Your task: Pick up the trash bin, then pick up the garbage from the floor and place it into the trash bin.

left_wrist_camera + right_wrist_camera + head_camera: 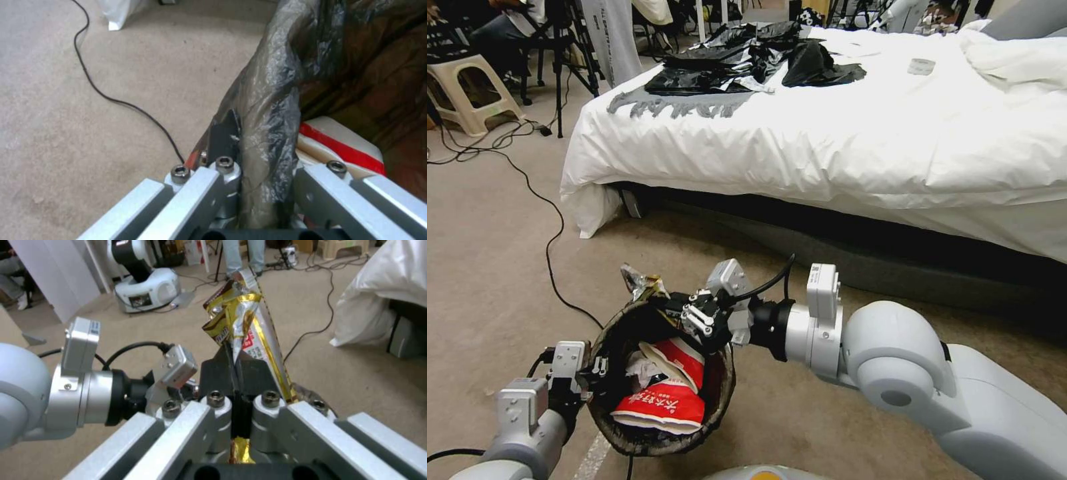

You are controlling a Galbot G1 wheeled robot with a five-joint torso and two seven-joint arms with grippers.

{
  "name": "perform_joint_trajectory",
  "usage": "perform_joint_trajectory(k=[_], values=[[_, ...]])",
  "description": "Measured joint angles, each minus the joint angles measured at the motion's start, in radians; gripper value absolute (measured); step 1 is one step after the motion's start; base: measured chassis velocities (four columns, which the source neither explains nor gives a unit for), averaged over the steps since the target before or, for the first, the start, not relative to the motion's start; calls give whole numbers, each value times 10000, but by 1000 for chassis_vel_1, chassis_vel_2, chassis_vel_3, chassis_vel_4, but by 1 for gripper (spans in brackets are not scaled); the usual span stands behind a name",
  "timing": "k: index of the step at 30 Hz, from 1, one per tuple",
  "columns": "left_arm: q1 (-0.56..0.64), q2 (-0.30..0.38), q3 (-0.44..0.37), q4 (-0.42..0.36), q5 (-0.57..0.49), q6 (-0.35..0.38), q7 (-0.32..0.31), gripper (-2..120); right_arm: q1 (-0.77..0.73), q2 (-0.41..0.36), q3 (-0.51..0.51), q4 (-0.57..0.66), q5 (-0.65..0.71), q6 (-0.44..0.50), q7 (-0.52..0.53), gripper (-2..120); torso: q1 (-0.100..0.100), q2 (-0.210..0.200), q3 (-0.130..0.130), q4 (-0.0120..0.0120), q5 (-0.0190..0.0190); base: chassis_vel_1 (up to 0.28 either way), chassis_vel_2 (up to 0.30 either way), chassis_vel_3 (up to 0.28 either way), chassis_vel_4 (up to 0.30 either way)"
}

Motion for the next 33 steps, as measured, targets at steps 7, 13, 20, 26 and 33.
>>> perform_joint_trajectory(k=[7, 13, 20, 26, 33], values=[[-2, 8, 3, 0, -20, 14, -1, 0, -209, 55, -247, -266, -426, -183, -5, 0, 0, 0, 0, 0, 0, 0, 0, 0, 0], [-29, 14, 6, 0, -33, 29, 0, 0, -315, 149, -443, -517, -776, -198, -60, 0, 0, 0, 0, 0, 0, 0, 0, 0, 0], [-53, 8, 12, 0, -58, 37, 0, 0, -483, 257, -705, -949, -1290, -107, -107, 0, 0, 0, 0, 0, 0, 0, 0, 0, 0], [-94, 20, 11, 0, -116, 38, 0, 0, -455, 297, -871, -1099, -1540, -104, -53, 8, -1, 0, 0, 0, 0, 0, 0, 0, 0], [-165, 35, 32, 0, -151, 39, -2, 0, -387, 212, -939, -1062, -1647, -120, 7, 38, -1, 0, 0, 0, 0, 0, 0, 0, 0]])
